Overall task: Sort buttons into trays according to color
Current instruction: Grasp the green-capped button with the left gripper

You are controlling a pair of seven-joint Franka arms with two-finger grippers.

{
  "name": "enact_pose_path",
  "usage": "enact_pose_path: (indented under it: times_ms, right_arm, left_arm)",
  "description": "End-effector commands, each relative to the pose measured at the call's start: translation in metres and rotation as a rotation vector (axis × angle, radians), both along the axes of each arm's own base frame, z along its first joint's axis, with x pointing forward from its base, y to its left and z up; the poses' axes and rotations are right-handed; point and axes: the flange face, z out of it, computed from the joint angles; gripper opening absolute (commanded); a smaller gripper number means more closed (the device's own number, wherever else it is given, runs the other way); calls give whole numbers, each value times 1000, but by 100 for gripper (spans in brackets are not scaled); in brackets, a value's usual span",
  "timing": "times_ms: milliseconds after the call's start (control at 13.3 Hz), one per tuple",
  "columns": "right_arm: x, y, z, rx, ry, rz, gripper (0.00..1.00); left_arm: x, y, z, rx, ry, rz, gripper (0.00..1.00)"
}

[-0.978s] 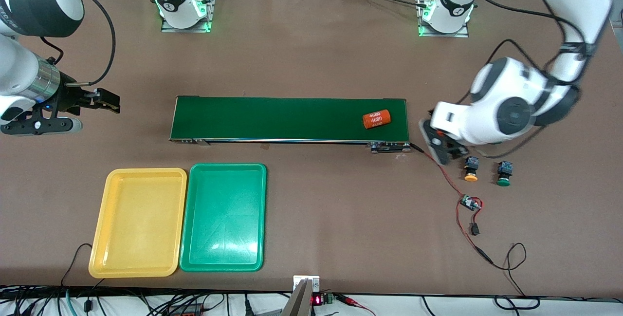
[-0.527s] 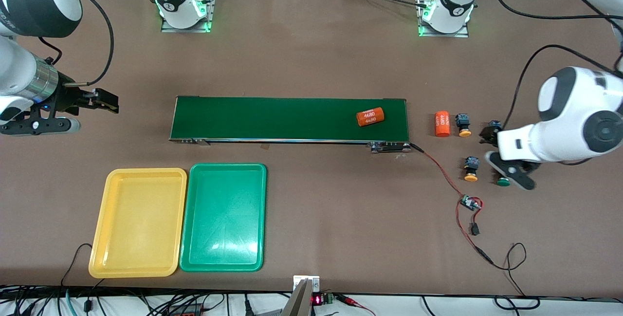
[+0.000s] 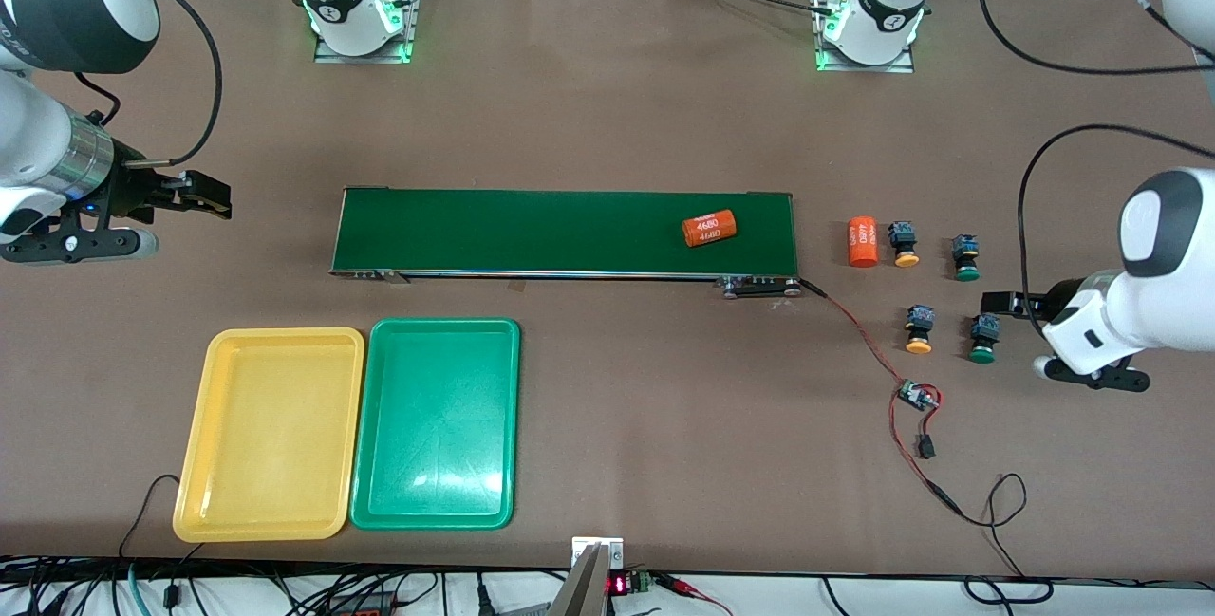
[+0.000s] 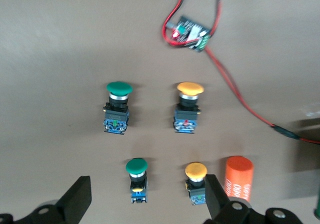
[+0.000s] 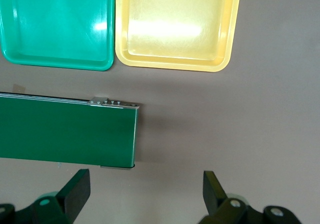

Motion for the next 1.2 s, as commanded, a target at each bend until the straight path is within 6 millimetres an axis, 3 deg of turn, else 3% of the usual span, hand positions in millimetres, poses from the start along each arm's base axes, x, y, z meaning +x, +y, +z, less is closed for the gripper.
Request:
enact_pose_path:
  times_ms: [0,301,602,828,978,1129]
  right_arm:
    - [-3,-5,-2,7,16,12,100]
    - [-3,-6,-2,9,17,31,100]
    - [-3,-7,-3,11,18,33,100]
    - [-3,-7,-3,11,18,35,100]
    - [-3,-7,-3,13,18,50,100]
    - [-3,-7,-3,13,18,50,100]
  left_arm:
    - [6,22,-41,66,30,11,100]
    - [1,26,-108,112,79,-50,100]
    - [1,33,-142,84,64,-43,100]
    - [0,33,-153,76,70,-43,96]
    - [0,32,-154,73,68,-43,62]
    - [0,32,-149,72,71,-60,35]
